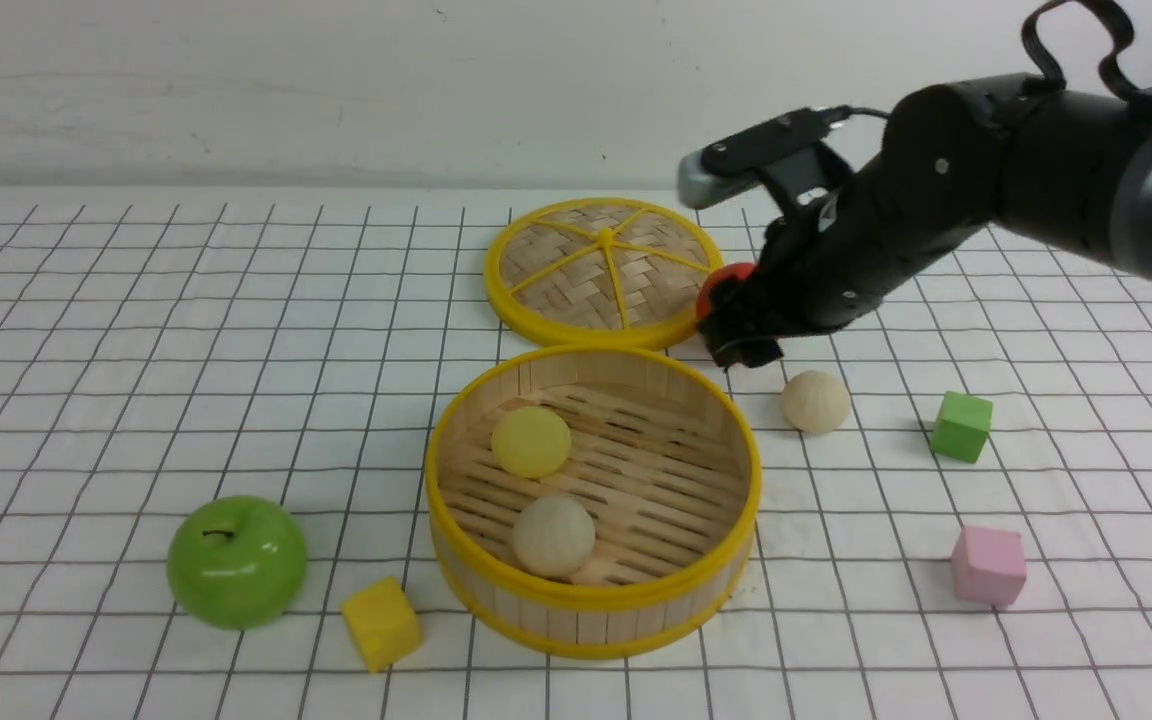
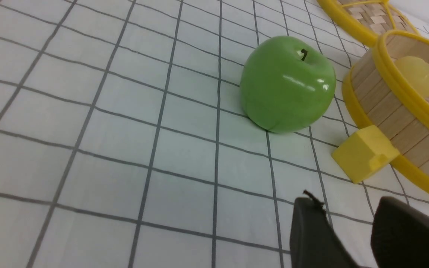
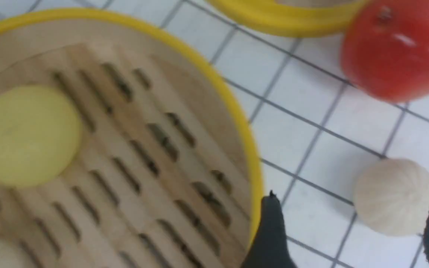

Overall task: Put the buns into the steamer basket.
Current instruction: Use the right arm to grab a steamed stuffed bun

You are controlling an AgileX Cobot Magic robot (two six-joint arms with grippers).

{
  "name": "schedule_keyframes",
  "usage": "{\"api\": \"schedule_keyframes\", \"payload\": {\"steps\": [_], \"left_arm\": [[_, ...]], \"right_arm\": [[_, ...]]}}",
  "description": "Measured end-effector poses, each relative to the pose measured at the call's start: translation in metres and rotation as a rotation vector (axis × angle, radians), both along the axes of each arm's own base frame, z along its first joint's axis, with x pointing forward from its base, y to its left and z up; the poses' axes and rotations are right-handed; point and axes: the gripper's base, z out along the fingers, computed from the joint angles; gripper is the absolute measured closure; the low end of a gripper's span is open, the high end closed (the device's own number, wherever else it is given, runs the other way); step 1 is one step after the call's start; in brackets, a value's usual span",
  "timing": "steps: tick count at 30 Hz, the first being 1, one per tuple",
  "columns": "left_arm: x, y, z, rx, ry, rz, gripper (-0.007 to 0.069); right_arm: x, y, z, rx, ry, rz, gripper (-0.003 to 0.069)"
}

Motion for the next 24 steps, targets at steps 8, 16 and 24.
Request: {"api": "schedule_keyframes", "payload": {"steps": [8, 16, 24], "left_arm": [[0.000, 0.000, 0.000, 0.000, 0.000, 0.000, 0.0386], [0.000, 0.000, 0.000, 0.000, 0.000, 0.000, 0.0386], [0.000, 0.000, 0.000, 0.000, 0.000, 0.000, 0.0386]], "right_arm": [[0.027, -0.039, -0.024, 0.118, 0.034, -0.284, 0.0238], [0.036, -0.038, -0.048, 0.103, 0.041, -0.291, 0.0378], [0.039, -0.038, -0.061, 0.080, 0.056, -0.289, 0.0410]]}}
